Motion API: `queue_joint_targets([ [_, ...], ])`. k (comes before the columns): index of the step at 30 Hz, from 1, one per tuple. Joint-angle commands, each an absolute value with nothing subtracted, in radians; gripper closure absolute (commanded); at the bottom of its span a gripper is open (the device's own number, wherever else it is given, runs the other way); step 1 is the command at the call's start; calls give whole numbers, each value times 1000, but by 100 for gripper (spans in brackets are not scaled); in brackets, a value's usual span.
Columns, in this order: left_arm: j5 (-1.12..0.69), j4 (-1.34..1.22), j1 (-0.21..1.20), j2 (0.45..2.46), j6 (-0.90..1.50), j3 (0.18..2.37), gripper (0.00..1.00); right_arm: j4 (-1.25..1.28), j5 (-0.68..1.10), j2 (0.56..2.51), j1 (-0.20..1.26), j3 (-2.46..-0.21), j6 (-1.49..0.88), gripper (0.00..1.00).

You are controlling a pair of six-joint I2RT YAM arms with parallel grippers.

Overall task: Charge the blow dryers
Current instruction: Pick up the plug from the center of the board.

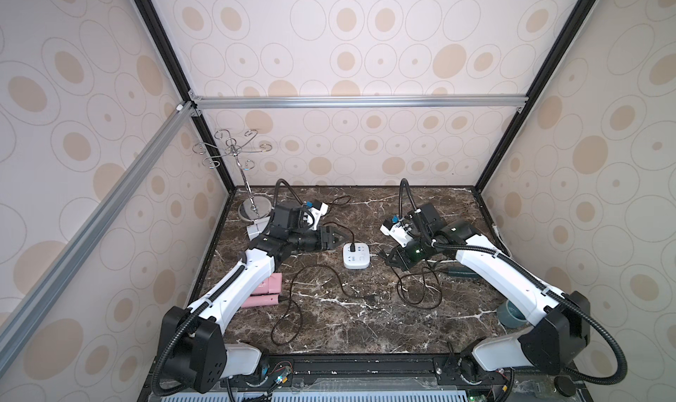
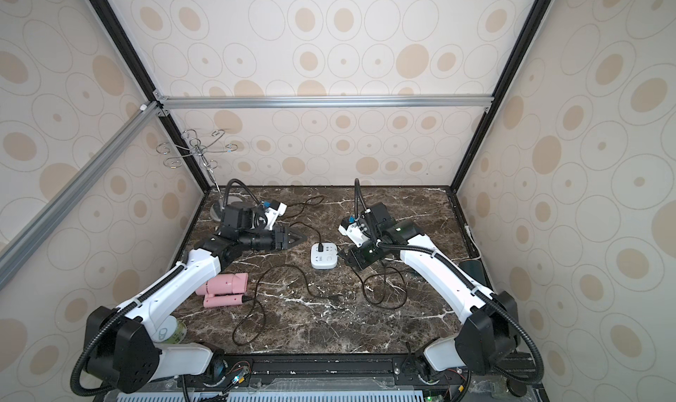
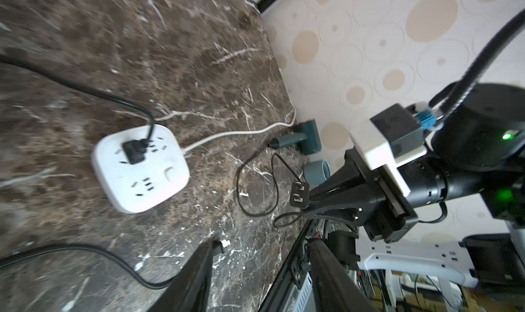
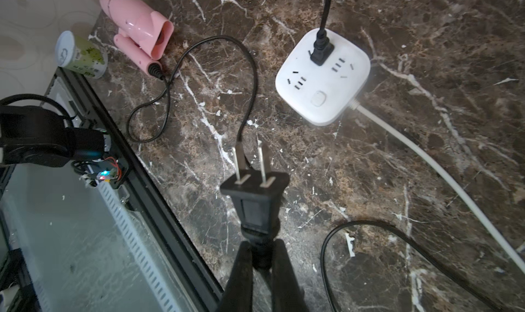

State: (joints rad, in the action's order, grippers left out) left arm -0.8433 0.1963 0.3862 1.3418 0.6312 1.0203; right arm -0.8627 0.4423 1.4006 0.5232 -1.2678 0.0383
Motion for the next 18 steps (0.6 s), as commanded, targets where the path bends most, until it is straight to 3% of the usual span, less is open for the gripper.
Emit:
queue_joint_targets([
  [1,-875,72,448,1362,667,1008,44,-958,520,1368,541,-1284,59,100],
  [11,-860,-26,573,1422,700,995,41,-939,607,1379,554,-1284,70,100],
  [18,-897,-44,614,1475,707,1004,41,-936,566,1394,554,-1287,86,100],
])
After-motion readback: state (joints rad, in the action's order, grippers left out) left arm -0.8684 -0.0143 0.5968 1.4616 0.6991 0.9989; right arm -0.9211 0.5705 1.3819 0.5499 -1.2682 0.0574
